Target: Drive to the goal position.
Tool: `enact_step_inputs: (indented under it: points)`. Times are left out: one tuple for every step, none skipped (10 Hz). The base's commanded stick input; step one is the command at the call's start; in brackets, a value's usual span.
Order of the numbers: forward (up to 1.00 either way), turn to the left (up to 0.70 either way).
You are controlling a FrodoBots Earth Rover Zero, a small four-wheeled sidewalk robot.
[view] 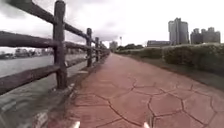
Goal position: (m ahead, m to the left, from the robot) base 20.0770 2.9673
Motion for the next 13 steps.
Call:
enact_step_inputs:
  points:
    - [0.70, 0.00]
    - [0.70, 0.00]
    - [0.70, 0.00]
    - [0.70, 0.00]
    - [0.70, 0.00]
    - [0.70, 0.00]
    - [0.70, 0.00]
    - [0.70, 0.00]
    - [0.70, 0.00]
    - [0.70, 0.00]
    - [0.70, 0.00]
    - [0.70, 0.00]
    - [0.70, 0.00]
